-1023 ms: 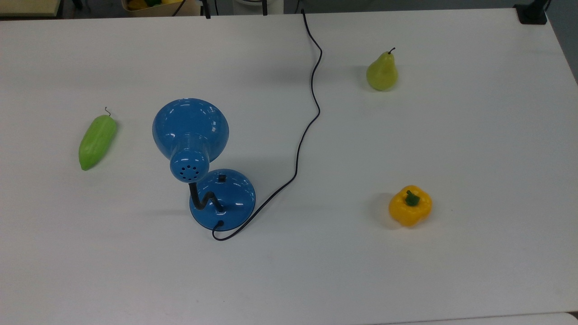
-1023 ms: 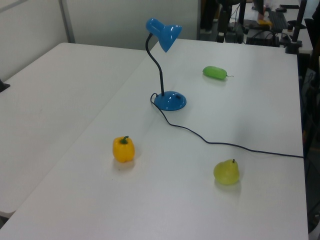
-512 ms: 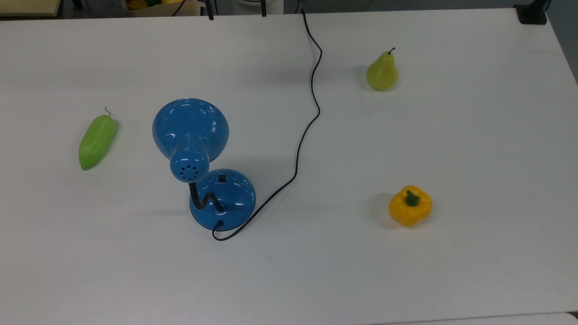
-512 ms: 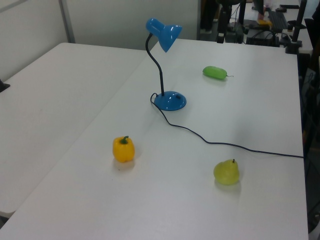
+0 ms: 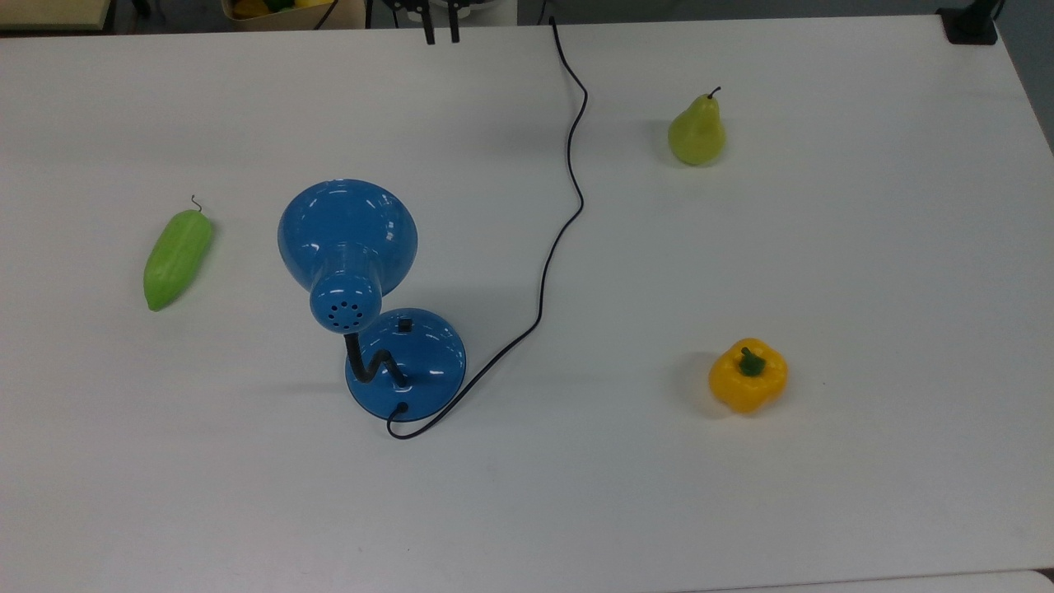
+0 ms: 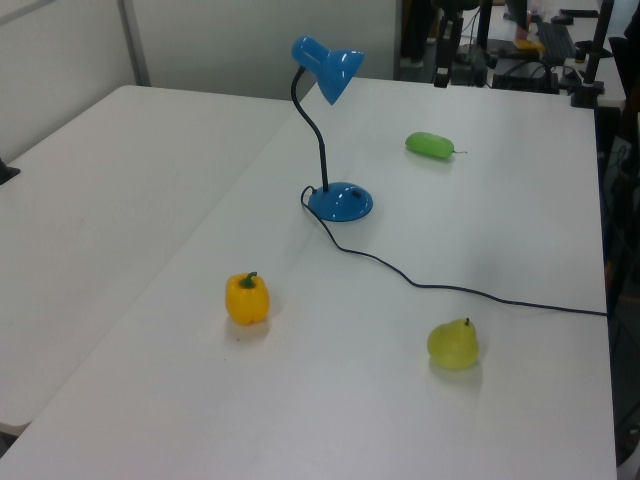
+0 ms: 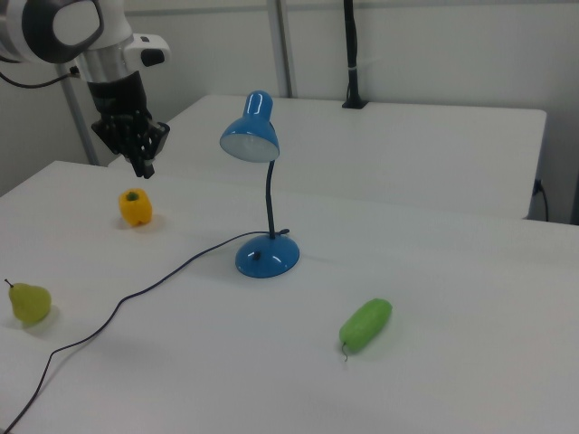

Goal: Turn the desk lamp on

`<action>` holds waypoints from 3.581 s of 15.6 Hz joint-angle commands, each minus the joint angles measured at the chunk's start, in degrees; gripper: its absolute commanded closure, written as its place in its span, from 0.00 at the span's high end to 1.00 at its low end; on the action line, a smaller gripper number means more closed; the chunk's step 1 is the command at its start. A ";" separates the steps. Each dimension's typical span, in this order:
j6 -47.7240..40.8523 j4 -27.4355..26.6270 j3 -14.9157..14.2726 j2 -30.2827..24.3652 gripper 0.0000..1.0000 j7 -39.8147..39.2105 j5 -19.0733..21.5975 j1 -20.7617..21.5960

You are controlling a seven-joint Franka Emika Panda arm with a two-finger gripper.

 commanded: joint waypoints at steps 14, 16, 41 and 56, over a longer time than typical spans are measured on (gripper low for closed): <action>2.88 -4.27 -0.25 -0.41 0.00 -0.57 3.88 0.11; 4.73 -6.46 -0.25 -0.50 0.00 -0.66 3.70 -0.06; 54.62 -29.59 -0.78 8.72 0.00 4.60 0.27 -0.50; 74.25 -25.11 -0.78 19.45 0.00 5.67 0.27 -2.26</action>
